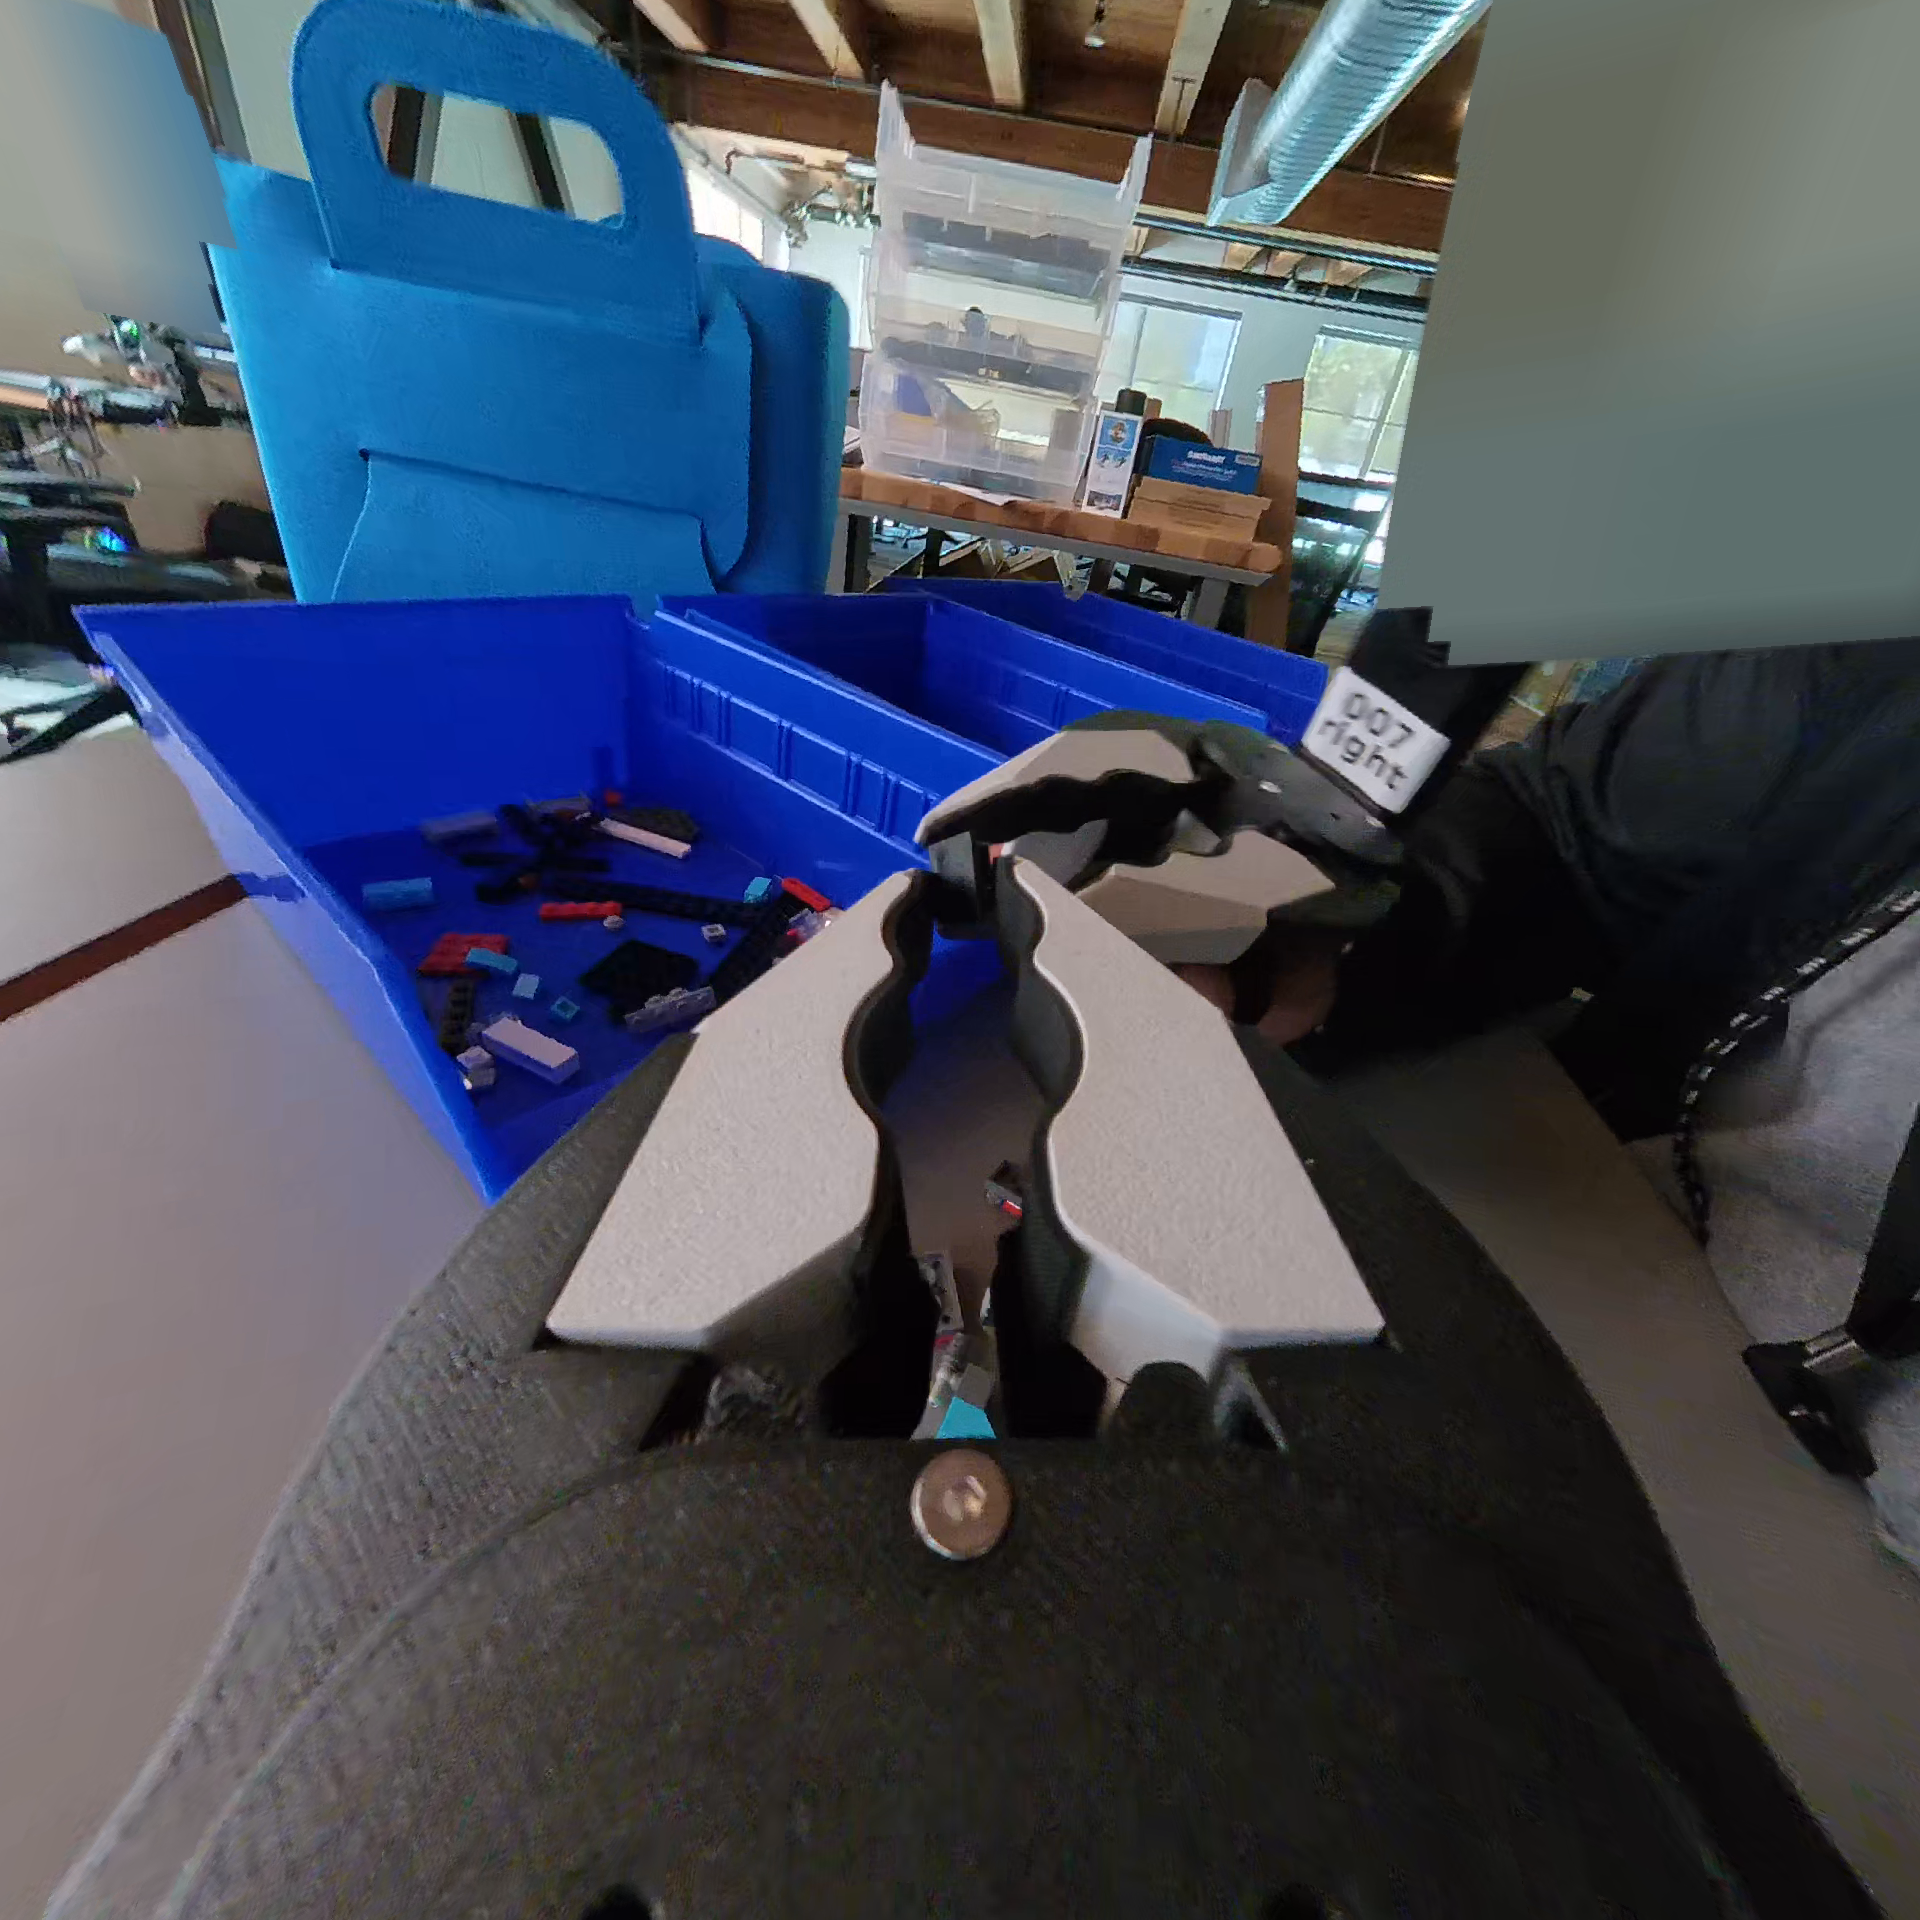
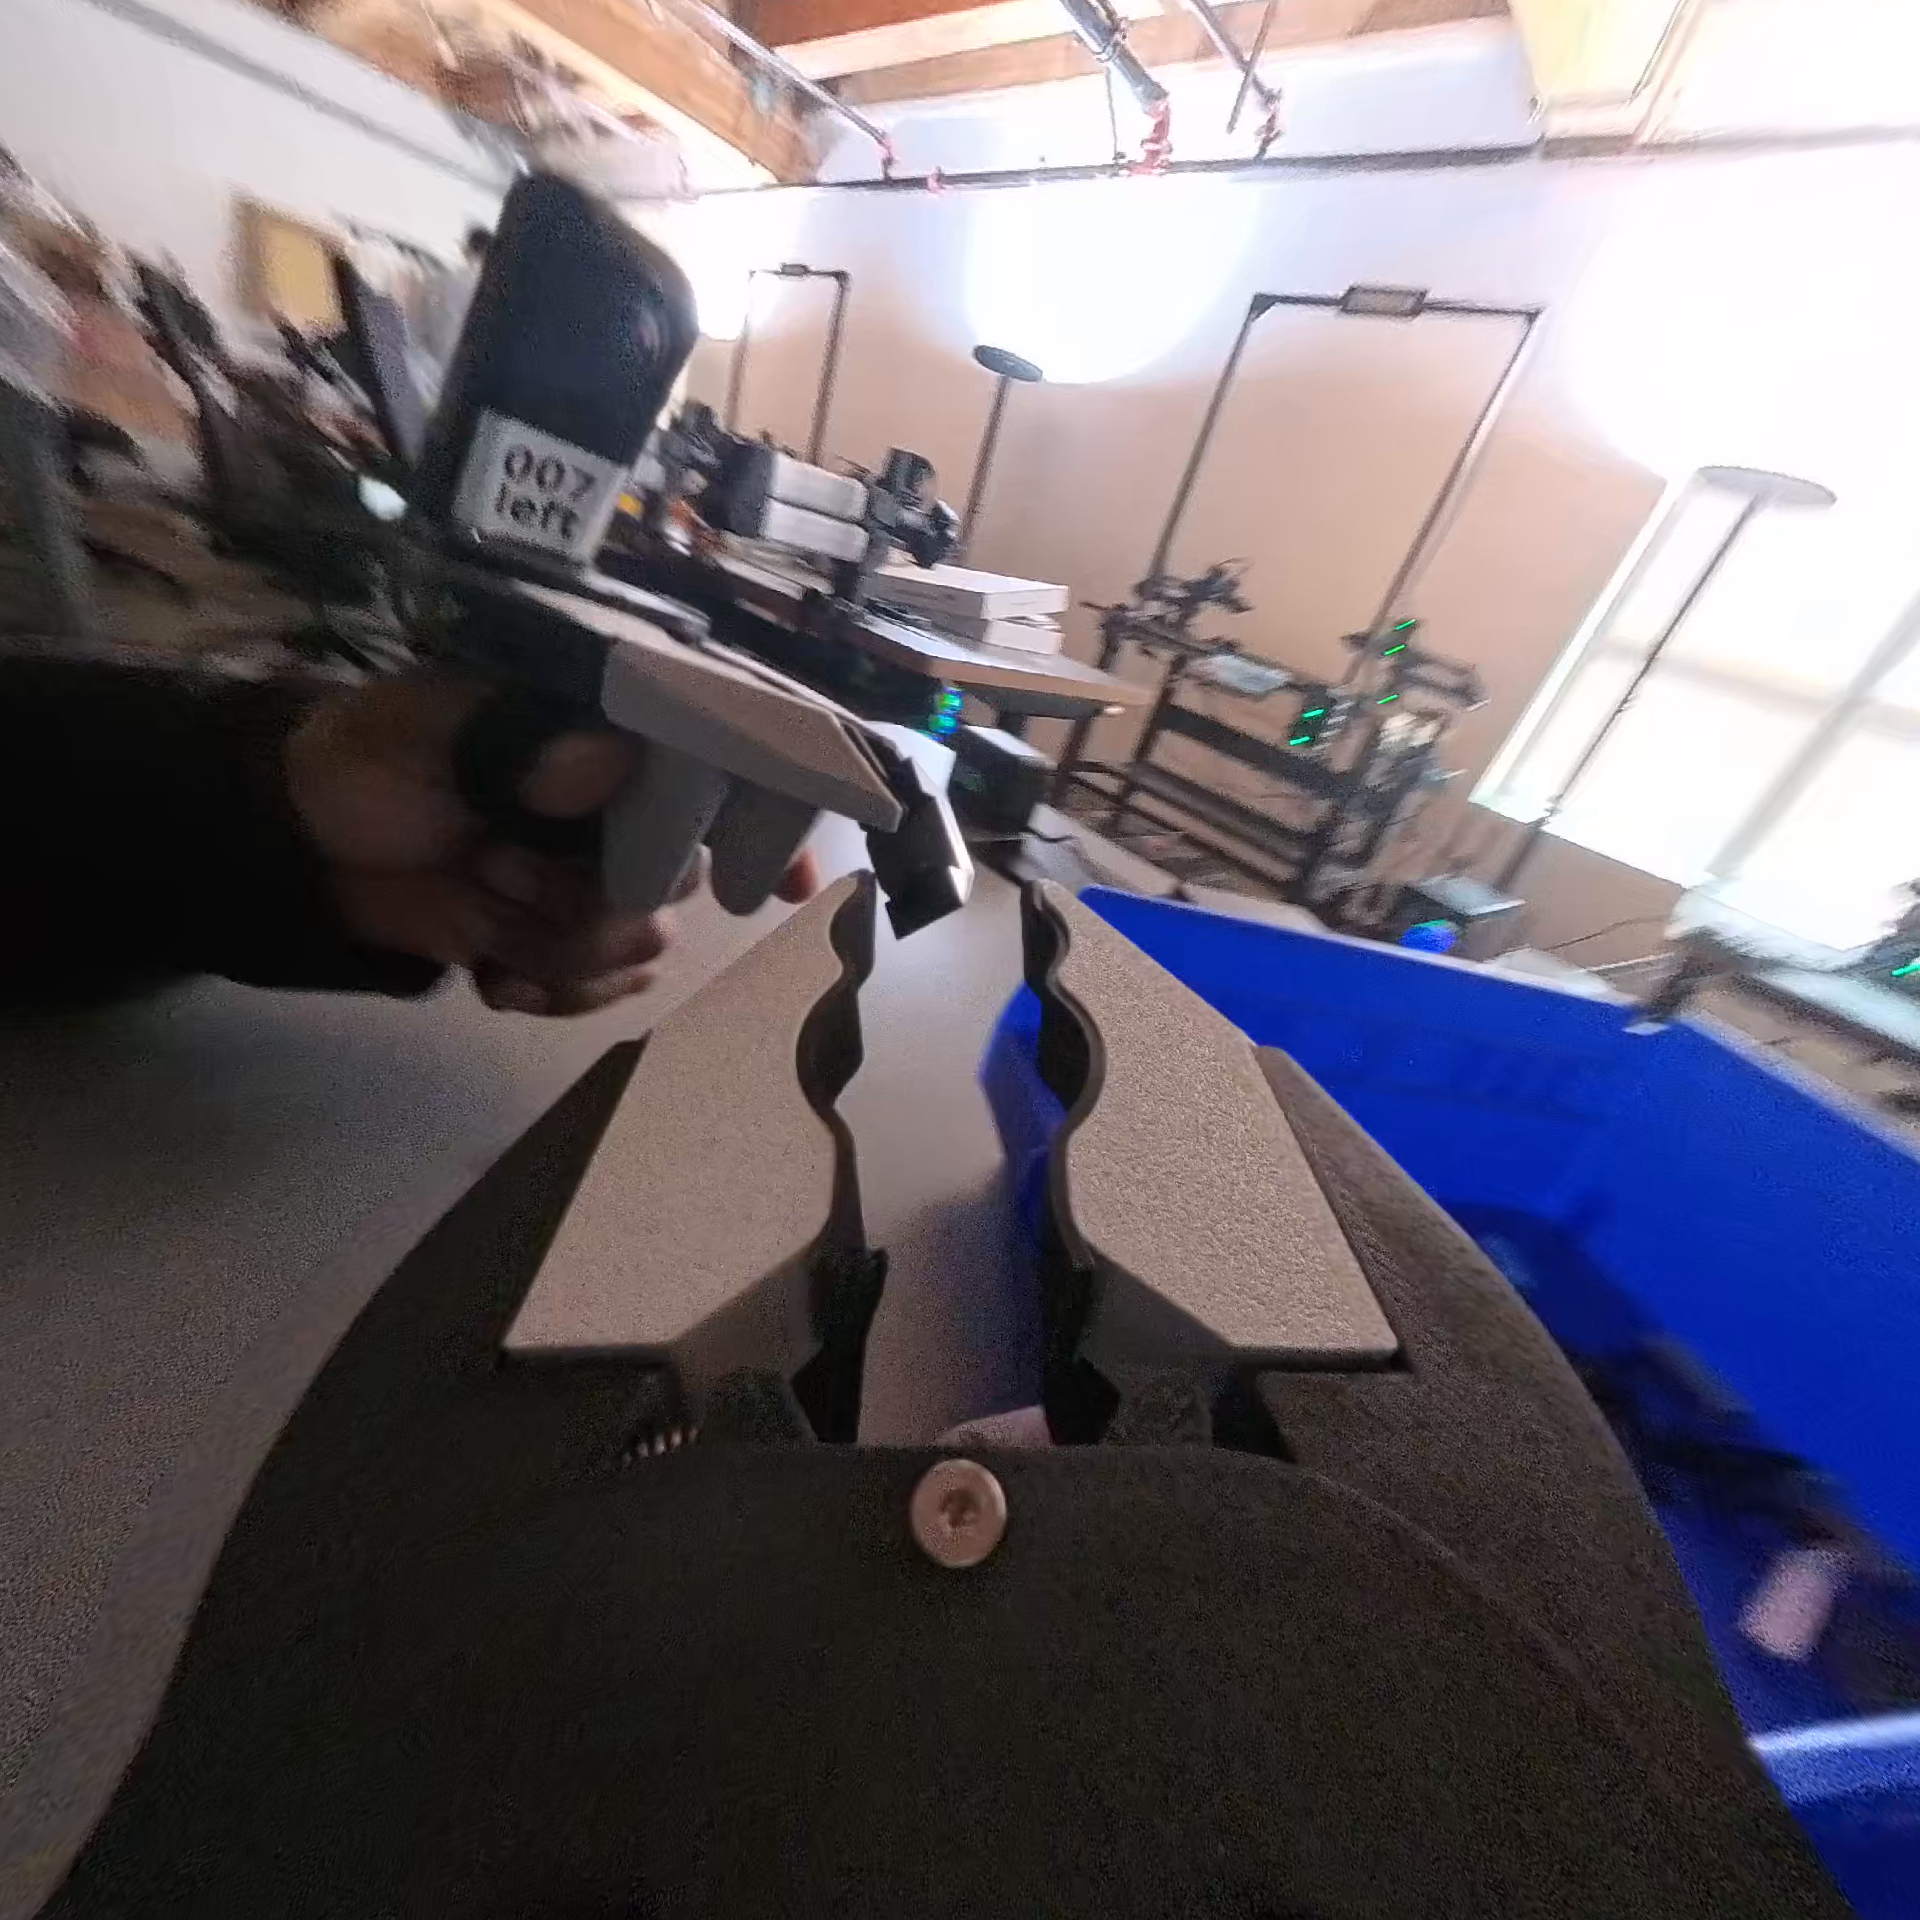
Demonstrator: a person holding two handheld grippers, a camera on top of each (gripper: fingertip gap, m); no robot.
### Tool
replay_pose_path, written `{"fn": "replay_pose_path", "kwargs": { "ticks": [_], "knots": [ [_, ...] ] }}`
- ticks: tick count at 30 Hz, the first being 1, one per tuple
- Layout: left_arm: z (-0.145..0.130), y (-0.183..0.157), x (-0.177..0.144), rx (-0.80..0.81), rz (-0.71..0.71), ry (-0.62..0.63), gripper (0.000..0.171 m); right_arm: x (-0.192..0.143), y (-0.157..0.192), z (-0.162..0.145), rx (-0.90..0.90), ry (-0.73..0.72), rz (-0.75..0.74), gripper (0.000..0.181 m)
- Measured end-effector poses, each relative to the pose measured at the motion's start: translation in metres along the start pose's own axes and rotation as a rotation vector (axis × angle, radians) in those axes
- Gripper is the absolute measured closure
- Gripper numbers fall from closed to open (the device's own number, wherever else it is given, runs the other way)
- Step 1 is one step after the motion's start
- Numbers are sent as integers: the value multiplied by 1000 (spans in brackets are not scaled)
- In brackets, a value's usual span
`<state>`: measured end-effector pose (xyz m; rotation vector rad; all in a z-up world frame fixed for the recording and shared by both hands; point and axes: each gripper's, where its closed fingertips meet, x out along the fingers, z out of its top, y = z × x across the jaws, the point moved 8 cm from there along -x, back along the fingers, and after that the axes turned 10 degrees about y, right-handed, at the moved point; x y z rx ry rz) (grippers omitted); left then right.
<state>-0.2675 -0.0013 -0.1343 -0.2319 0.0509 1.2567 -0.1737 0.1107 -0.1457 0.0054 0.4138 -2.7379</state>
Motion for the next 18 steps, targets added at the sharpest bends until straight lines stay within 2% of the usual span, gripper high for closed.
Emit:
{"fn": "replay_pose_path", "kwargs": {
  "ticks": [4,6,12,18],
  "knots": [
    [-3,5,5,-110,39,49,159,2,10,-1,-338,60,-155,153],
    [-5,6,7,-140,53,70,159,5,15,-3,-450,98,-198,153],
    [-9,2,13,-103,100,143,159,9,18,-5,-506,176,-241,160],
    [-10,1,14,-64,100,163,160,10,19,-5,-507,223,-223,164]
  ]
}}
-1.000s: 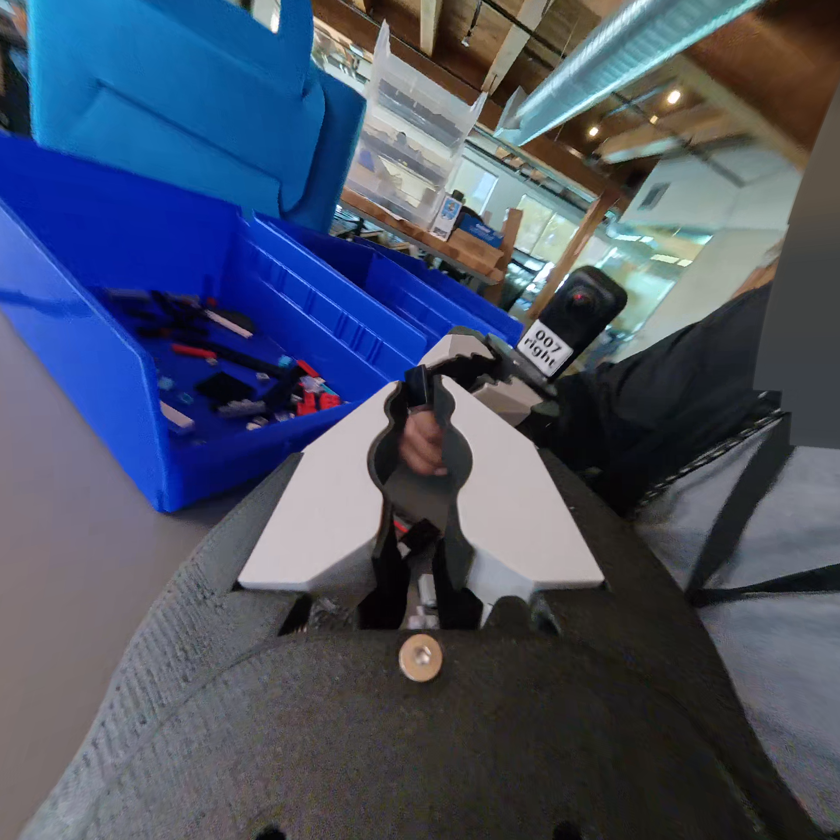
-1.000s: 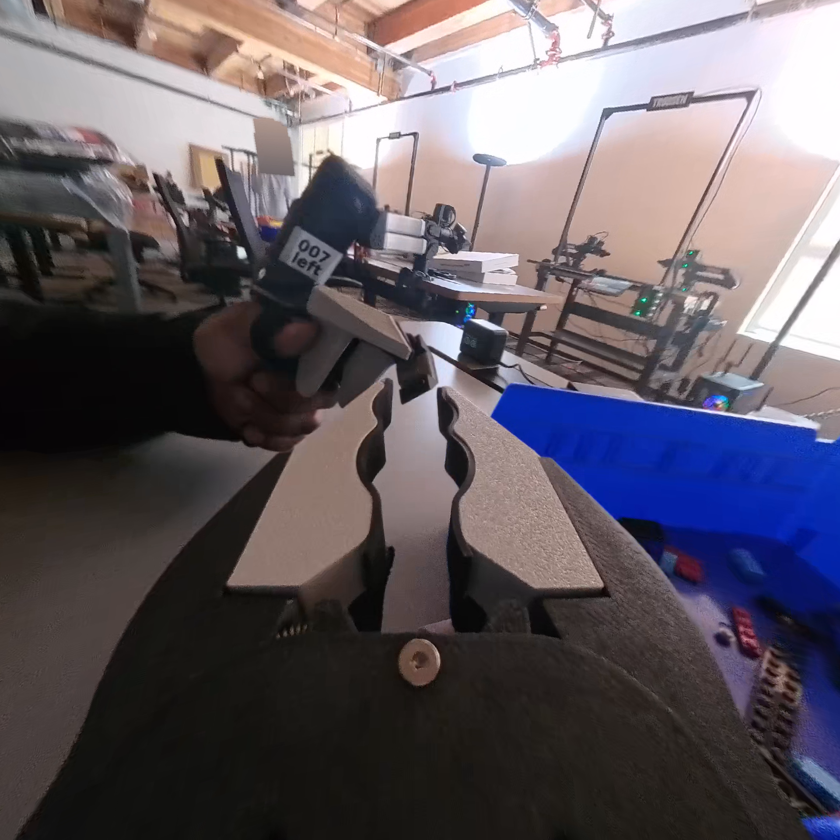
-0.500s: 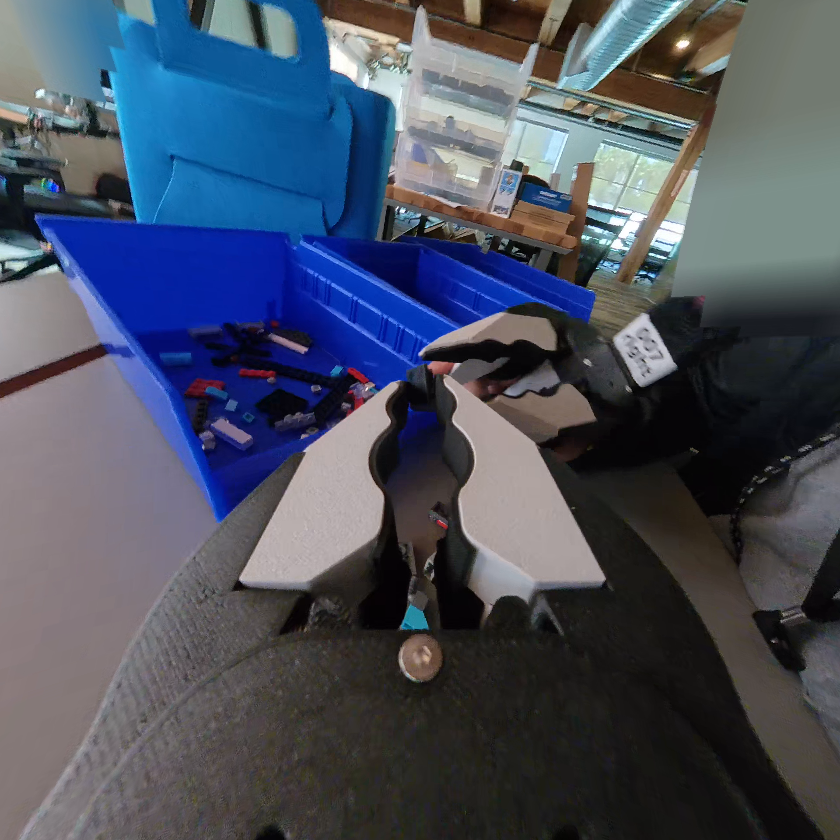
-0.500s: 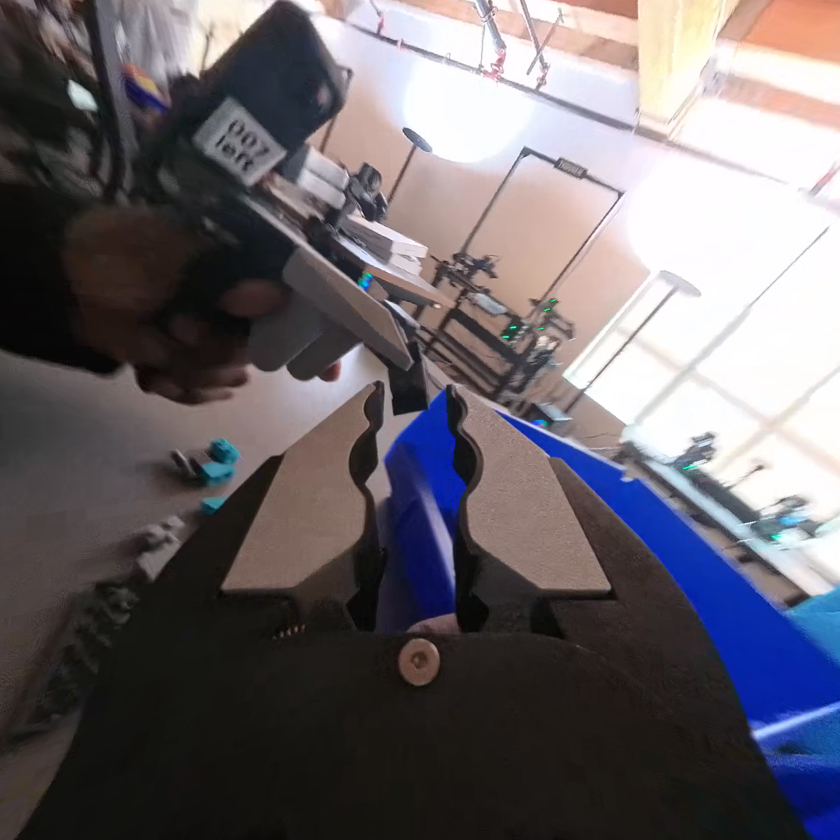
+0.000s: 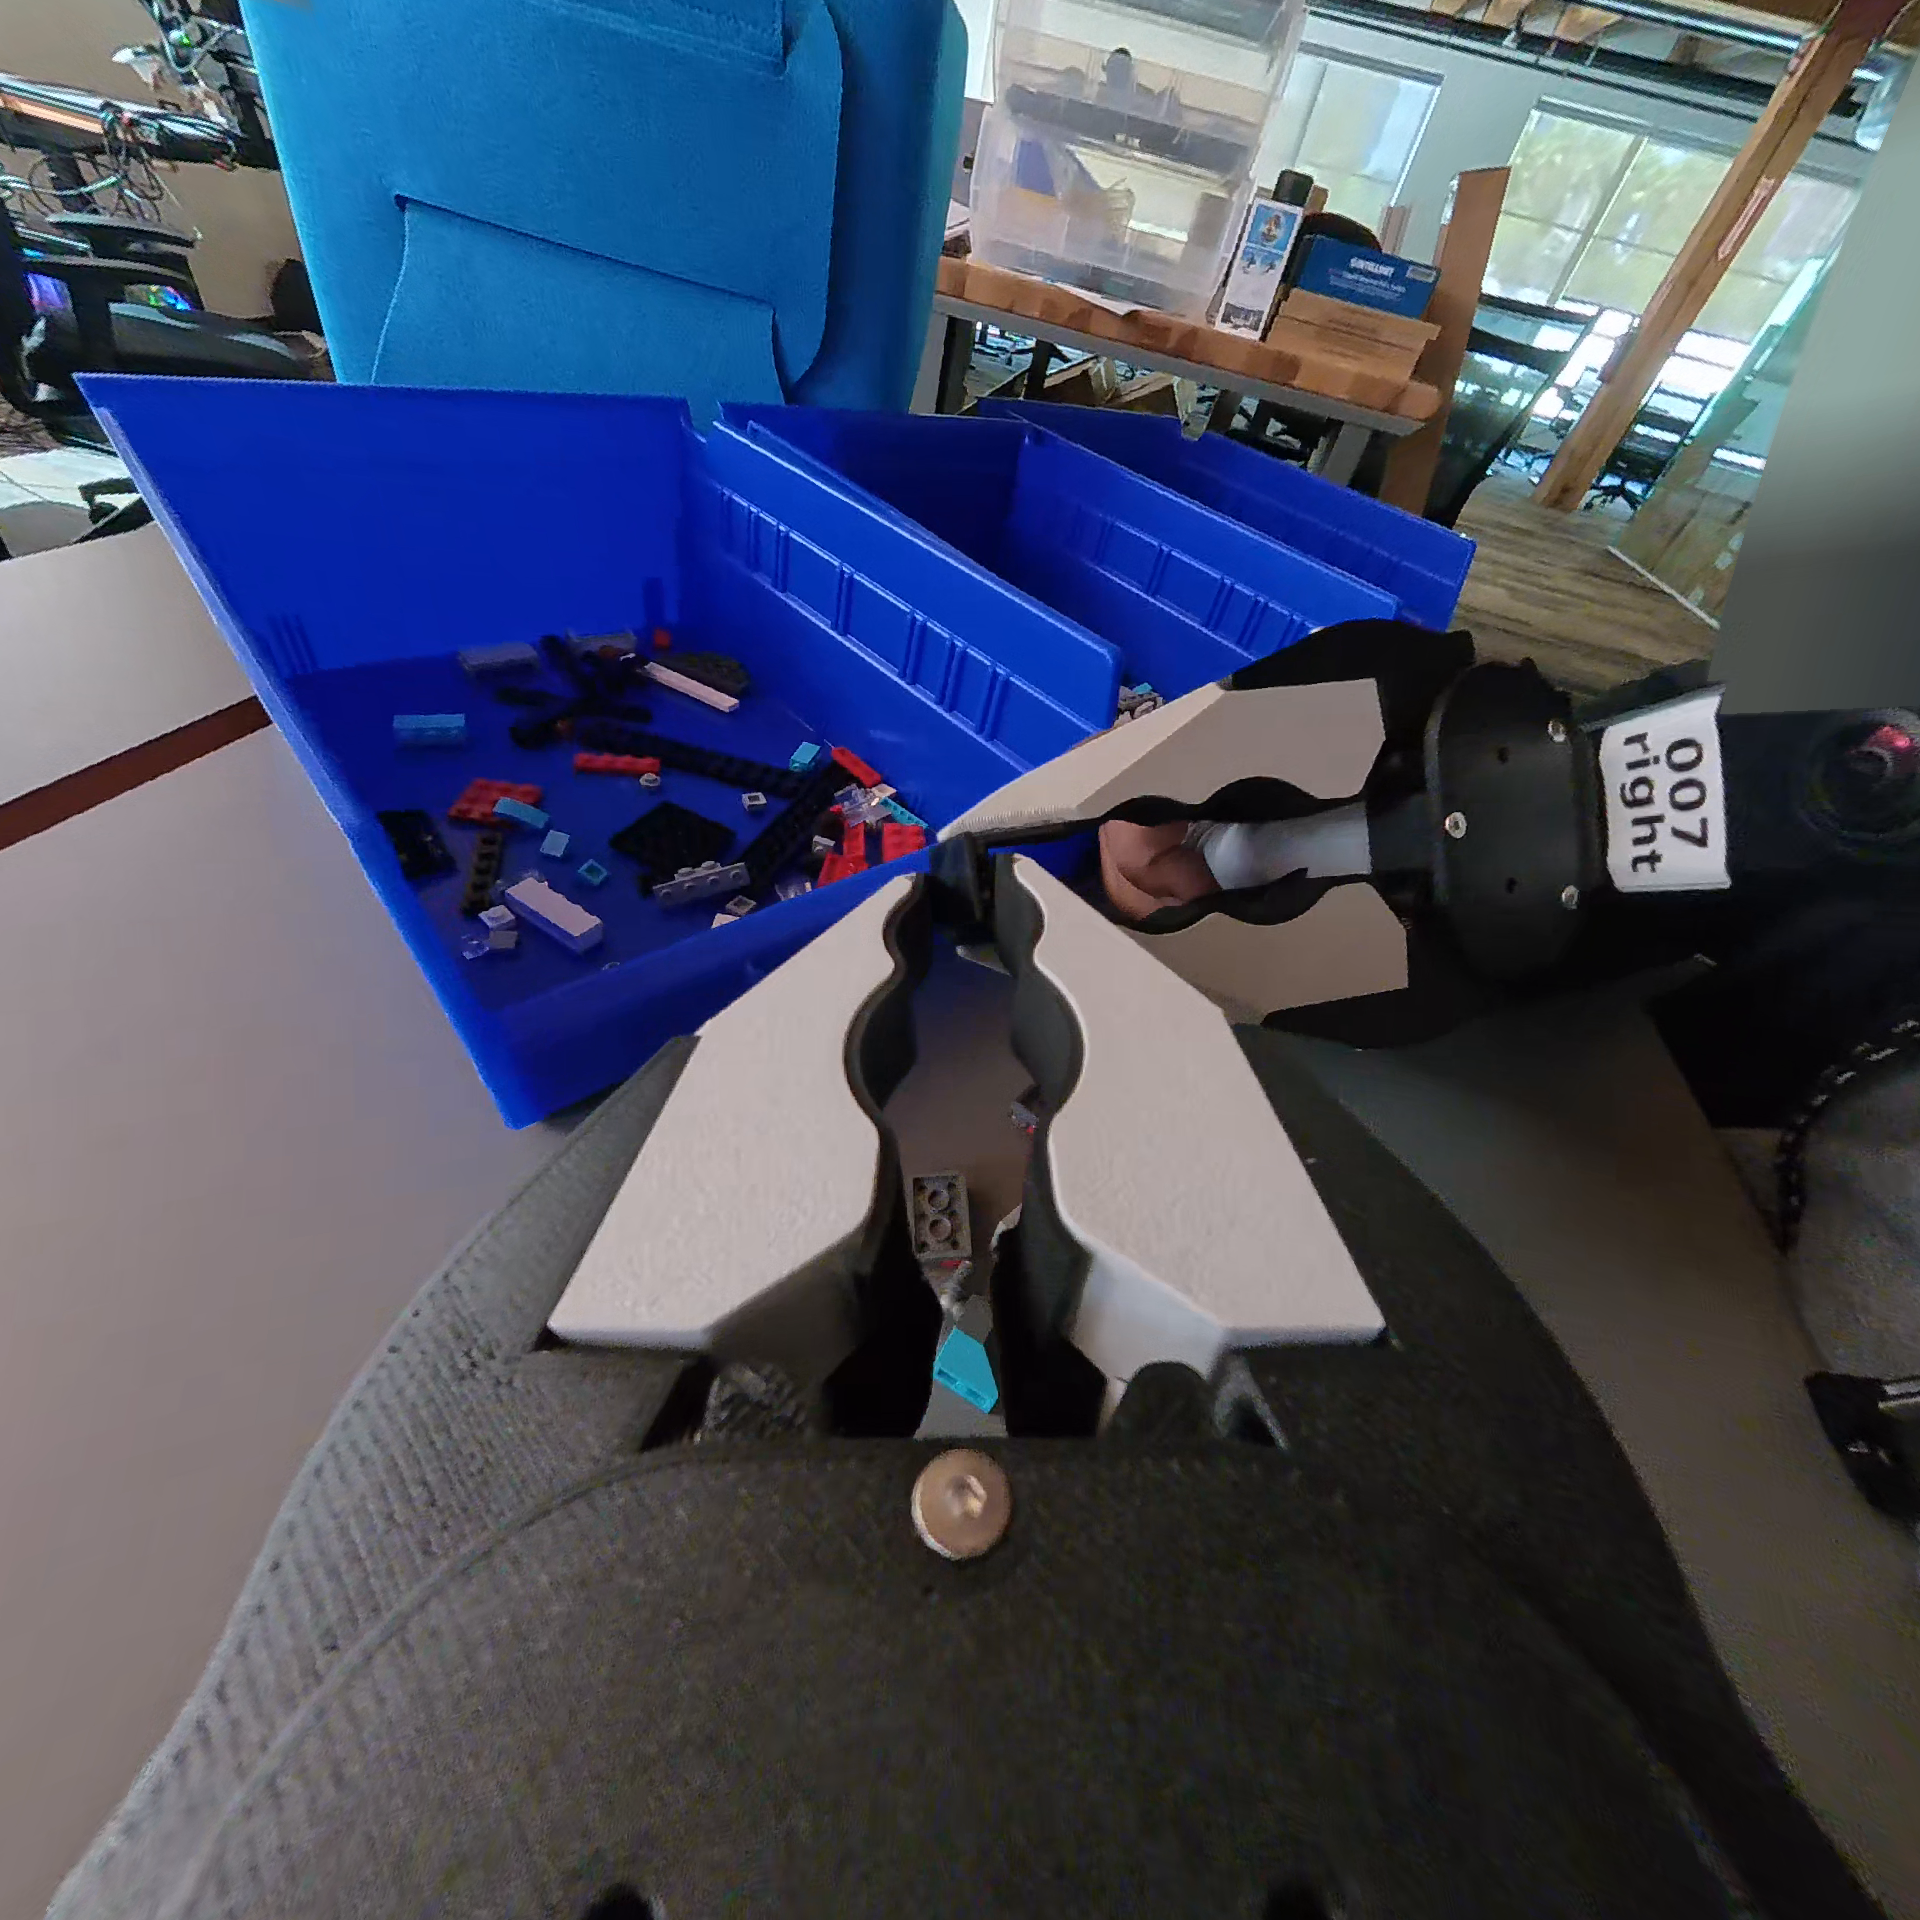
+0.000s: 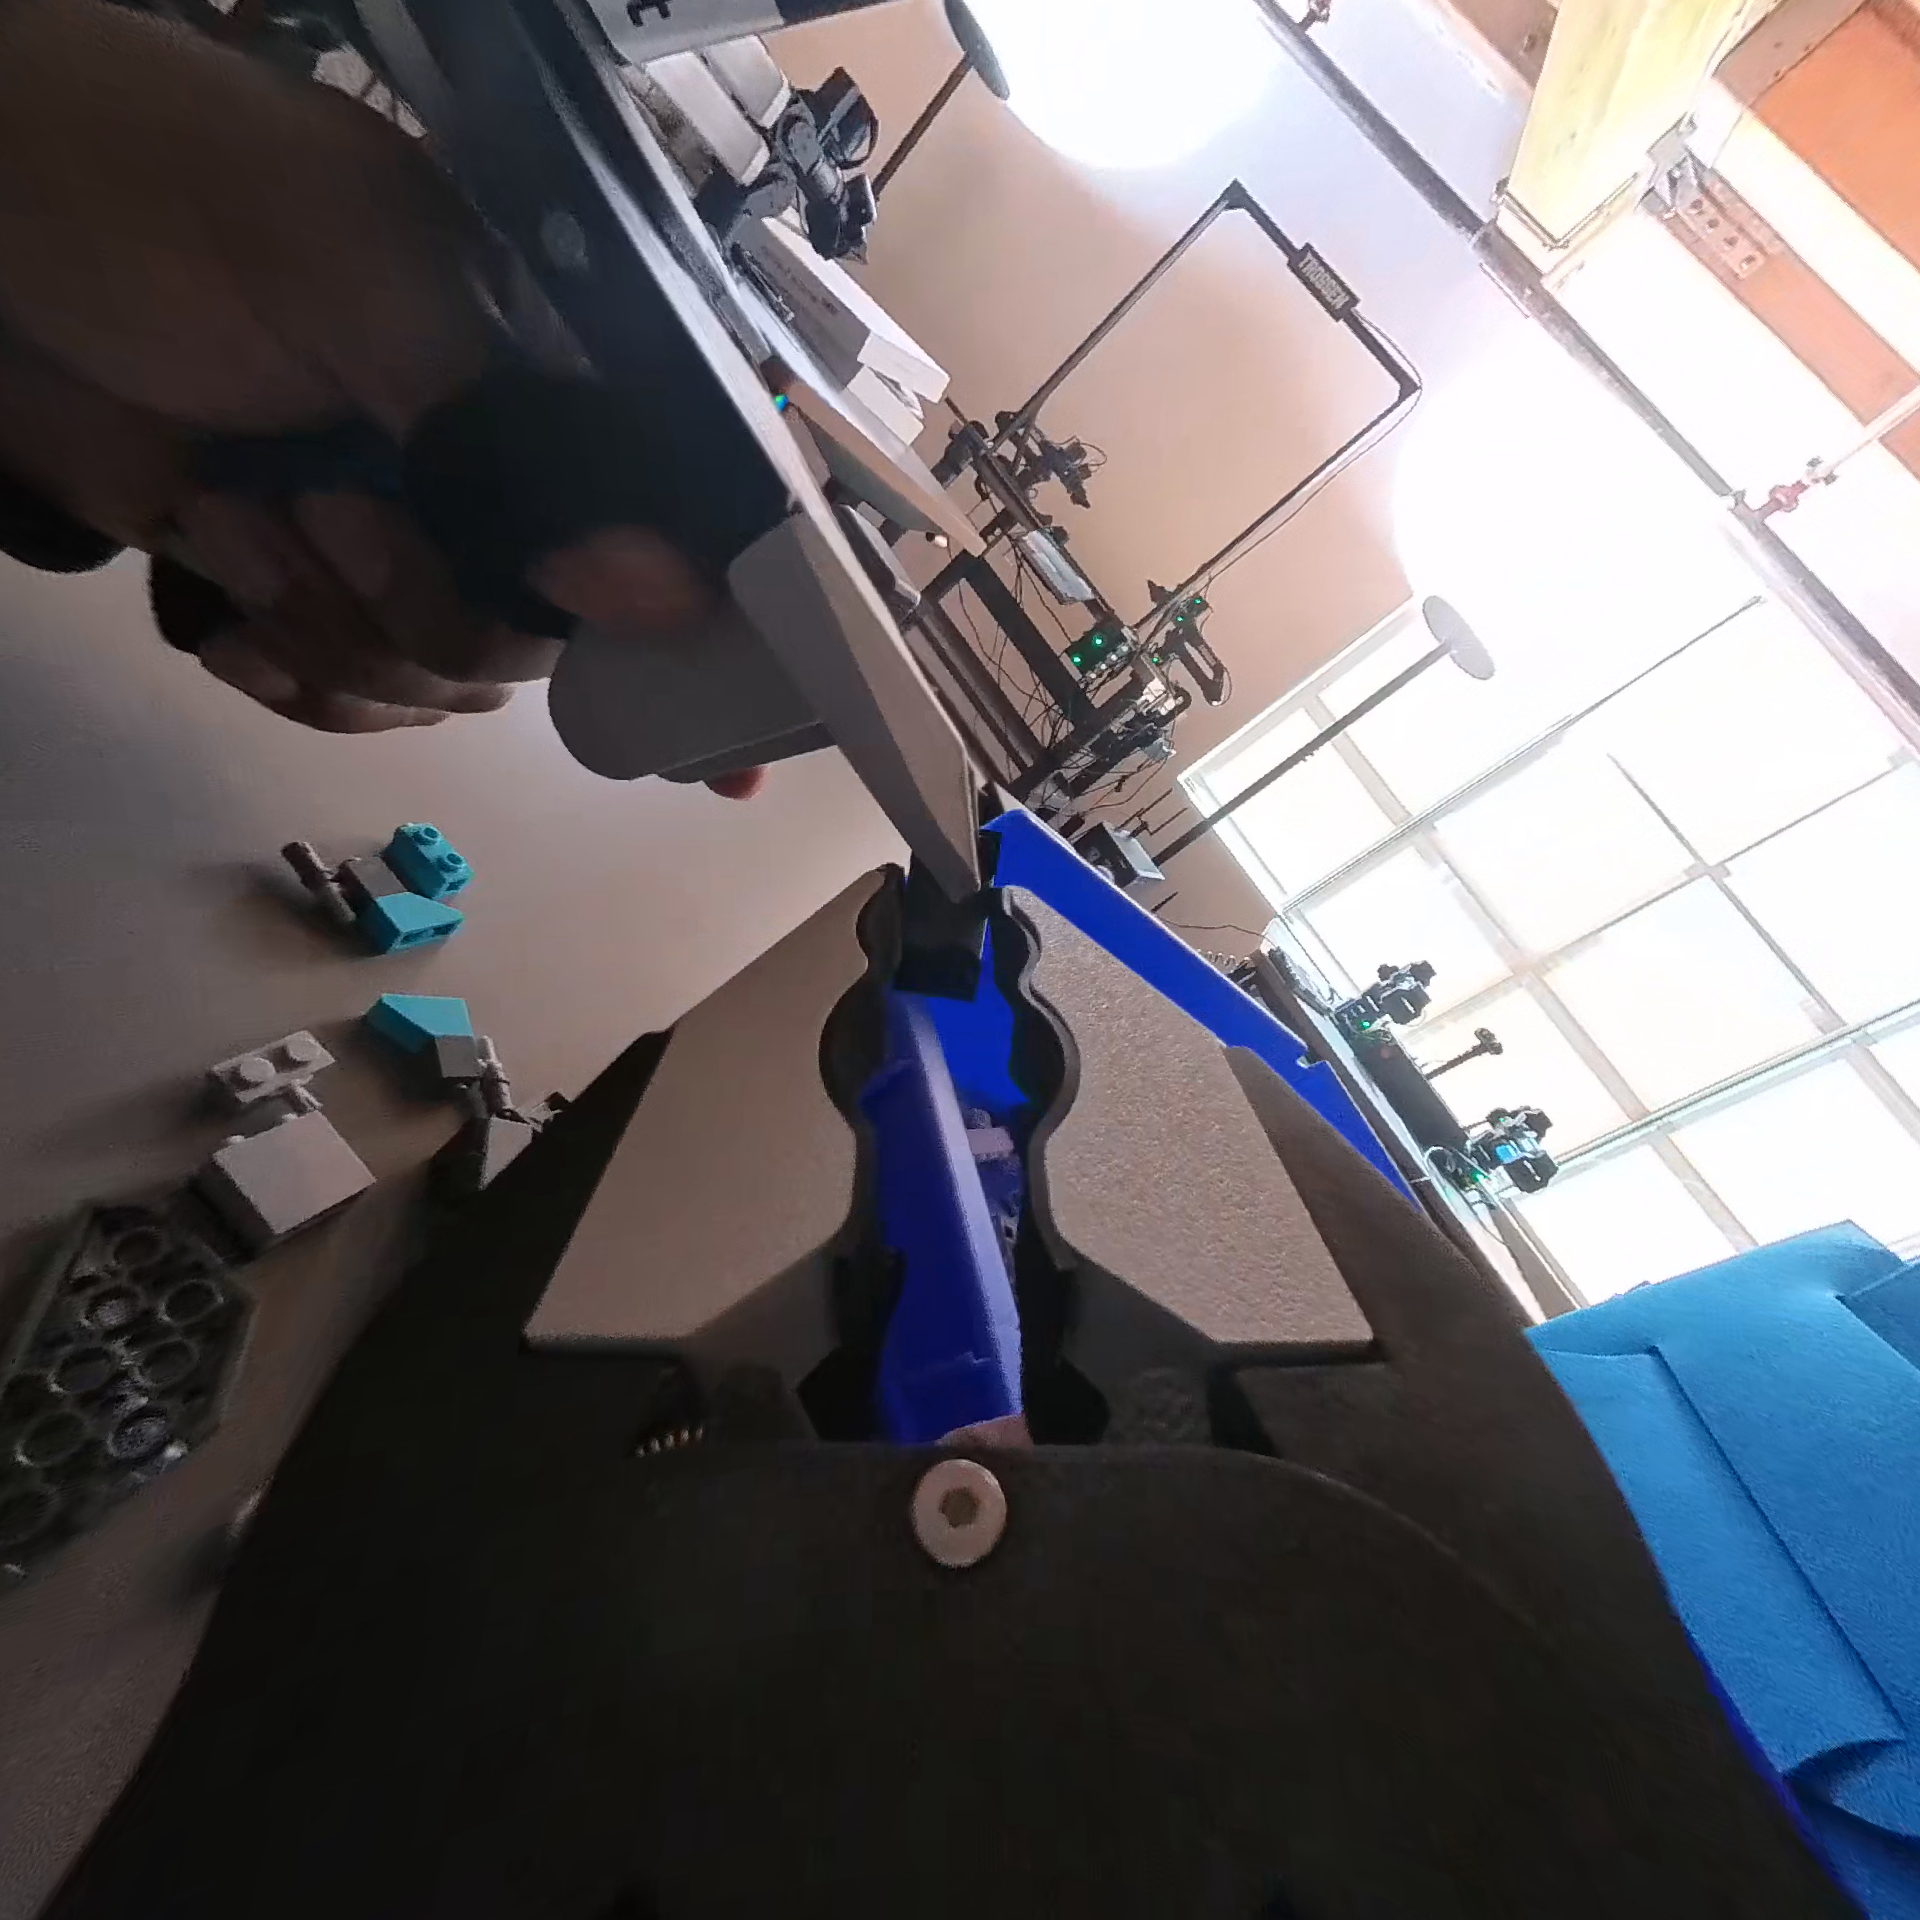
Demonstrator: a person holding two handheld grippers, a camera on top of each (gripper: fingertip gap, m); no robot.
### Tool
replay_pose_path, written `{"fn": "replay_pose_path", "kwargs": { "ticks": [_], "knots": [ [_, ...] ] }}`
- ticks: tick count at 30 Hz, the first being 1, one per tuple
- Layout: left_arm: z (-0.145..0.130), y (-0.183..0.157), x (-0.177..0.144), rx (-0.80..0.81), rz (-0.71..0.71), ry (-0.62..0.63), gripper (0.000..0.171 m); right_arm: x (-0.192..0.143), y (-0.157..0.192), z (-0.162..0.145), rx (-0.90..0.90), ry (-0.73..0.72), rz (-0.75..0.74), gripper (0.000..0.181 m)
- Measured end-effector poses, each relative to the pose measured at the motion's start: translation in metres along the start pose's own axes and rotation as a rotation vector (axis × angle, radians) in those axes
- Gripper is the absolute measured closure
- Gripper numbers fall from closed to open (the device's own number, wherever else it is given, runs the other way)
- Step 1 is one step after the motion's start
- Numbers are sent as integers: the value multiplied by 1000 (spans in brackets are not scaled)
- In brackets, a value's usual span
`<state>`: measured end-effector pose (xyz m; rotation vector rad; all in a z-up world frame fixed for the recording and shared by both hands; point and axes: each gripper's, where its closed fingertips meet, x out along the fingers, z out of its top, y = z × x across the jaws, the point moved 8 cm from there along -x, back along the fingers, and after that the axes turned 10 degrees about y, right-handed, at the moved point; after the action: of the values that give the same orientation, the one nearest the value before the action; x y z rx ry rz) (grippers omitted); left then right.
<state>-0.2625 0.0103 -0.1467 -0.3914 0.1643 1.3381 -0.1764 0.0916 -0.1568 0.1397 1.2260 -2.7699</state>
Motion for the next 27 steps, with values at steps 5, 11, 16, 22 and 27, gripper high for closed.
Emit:
{"fn": "replay_pose_path", "kwargs": {
  "ticks": [5,11,16,22,27],
  "knots": [
    [3,-3,-6,87,-41,-19,160,-5,-6,5,141,-63,93,164],
    [2,-2,-10,114,-104,-18,161,-6,-14,3,398,-129,304,165],
    [1,-1,-11,75,-158,-34,160,-5,-17,1,523,-155,391,164],
    [1,0,-11,75,-173,-44,160,-3,-20,-3,666,-177,487,164],
    [0,1,-11,67,-164,-32,160,-1,-19,-6,687,-173,498,163]
  ]
}}
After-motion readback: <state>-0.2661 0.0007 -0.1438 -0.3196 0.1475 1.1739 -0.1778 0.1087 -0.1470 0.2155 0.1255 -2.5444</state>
